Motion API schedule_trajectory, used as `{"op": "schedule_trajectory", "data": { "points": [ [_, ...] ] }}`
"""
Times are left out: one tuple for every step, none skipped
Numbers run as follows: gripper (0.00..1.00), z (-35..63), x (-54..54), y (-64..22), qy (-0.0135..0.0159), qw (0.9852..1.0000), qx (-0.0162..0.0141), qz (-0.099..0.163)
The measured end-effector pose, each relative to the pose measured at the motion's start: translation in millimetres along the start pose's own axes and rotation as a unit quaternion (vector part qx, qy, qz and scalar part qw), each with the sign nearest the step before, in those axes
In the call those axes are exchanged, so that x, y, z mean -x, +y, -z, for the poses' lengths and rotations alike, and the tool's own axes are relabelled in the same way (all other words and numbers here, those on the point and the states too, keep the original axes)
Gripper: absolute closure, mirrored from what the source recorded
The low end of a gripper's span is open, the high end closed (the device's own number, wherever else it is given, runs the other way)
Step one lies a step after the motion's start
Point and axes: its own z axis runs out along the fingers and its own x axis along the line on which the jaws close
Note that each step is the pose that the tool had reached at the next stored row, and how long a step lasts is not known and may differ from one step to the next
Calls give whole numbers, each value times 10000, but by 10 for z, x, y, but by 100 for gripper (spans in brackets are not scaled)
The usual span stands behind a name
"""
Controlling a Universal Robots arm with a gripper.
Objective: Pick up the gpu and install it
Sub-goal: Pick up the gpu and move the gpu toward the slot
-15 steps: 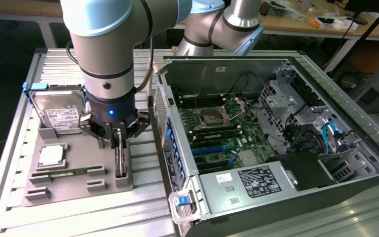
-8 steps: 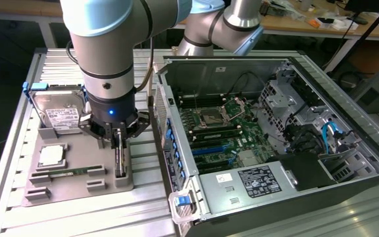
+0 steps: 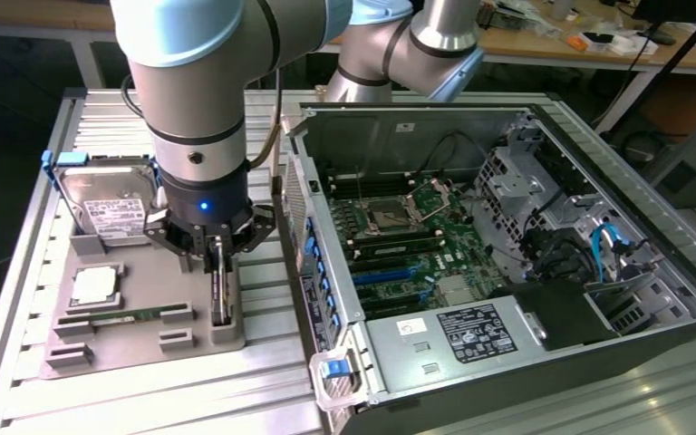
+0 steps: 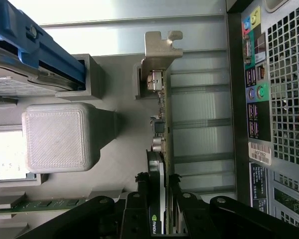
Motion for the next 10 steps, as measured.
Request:
{"op": "schedule_trajectory", "data": {
  "points": [
    [73,0,0,0,0,10000,0,0],
    [73,0,0,0,0,10000,0,0],
    [73,0,-1,0,0,10000,0,0],
    [73,0,-1,0,0,10000,0,0],
    [73,-1,-1,0,0,10000,0,0],
    [73,-1,-1,0,0,10000,0,0],
    [73,-1,-1,0,0,10000,0,0],
    [73,-1,-1,0,0,10000,0,0],
    [73,-1,-2,0,0,10000,0,0],
    [73,-2,-2,0,0,10000,0,0]
  ]
}}
